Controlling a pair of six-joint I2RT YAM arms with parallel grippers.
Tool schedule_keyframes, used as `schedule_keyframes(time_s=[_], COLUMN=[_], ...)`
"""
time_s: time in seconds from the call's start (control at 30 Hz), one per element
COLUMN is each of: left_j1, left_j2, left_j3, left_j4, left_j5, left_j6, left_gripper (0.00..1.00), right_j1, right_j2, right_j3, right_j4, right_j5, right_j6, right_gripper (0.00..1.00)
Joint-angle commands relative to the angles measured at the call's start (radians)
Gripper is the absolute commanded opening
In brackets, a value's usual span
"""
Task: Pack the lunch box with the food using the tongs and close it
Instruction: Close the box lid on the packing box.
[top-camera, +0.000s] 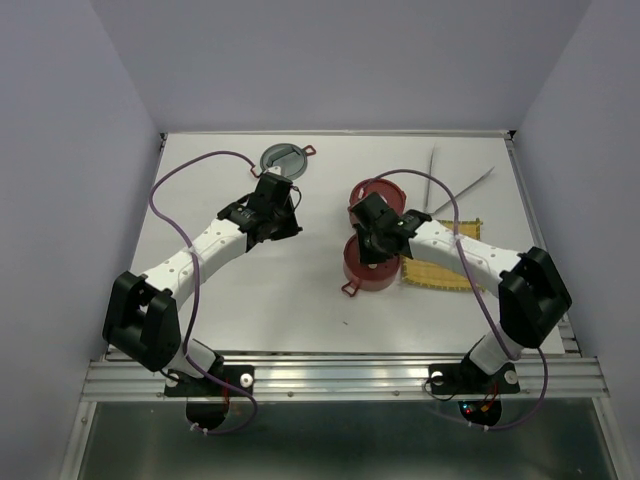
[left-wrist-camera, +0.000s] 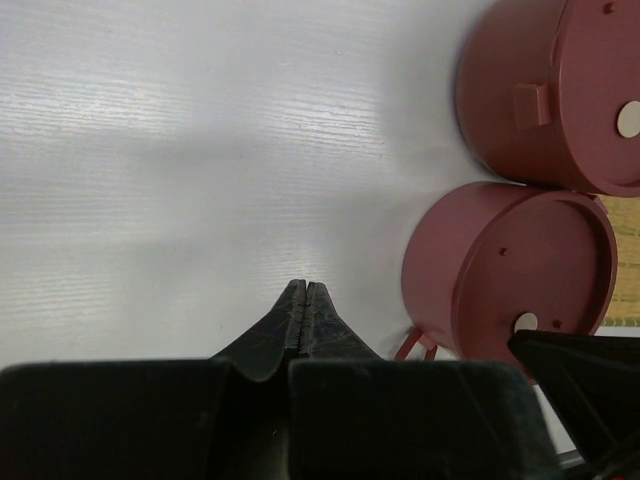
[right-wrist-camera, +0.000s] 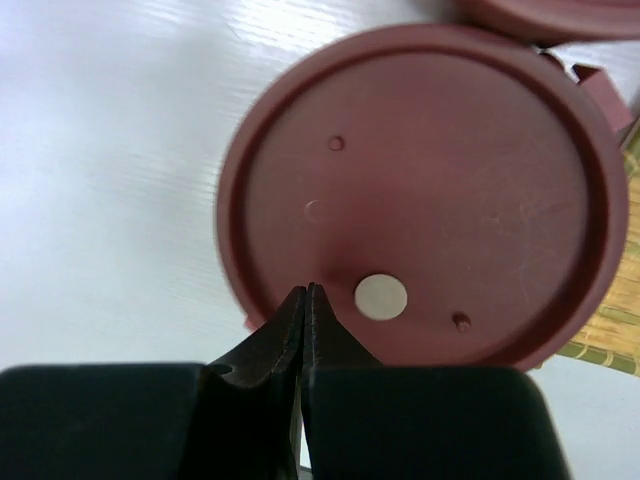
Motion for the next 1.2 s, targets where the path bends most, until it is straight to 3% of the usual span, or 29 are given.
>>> schedule_keyframes(time_s=[0.0,0.17,0.33,0.47,0.73,1.0,1.17], left_j1=[0.003,0.006,0.011,0.012,0.015,0.058,0.084], left_j2=[-0.021,-0.027,-0.033,-0.038,-0.052,-0.076,-0.079], left_j3=[0.028,0.031,0.031,0.024,0.010,0.005,0.010], left_j4=[-0.006,-0.016,-0.016,-0.016,-0.014,-0.012,-0.008], left_j5=[-0.021,-0.032,-0.032,-0.032,-0.029,-0.022,-0.013], left_j6=[0.019,0.022,0.023,0.027,0.036,0.042,0.056], left_gripper=[0.00,0.00,0.00,0.00,0.00,0.00,0.00], right_j1=[-0.001,-0.001,-0.001,-0.111,-0.263,-0.263,-0.240], right_j2=[0.067,0.054,-0.011,-0.058,-0.054,0.012,0.024], right_j3=[-0.038,-0.014,0.080,0.077,-0.023,-0.052,-0.079], right_j4=[0.053,0.041,-0.019,-0.025,-0.001,0.022,0.070], right_j5=[-0.004,-0.003,0.132,0.157,0.139,0.137,0.031], right_j6=[0.014,-0.003,-0.005,-0.005,-0.029,-0.031,-0.041], right_gripper=[0.01,0.01,0.01,0.01,0.01,0.01,0.01])
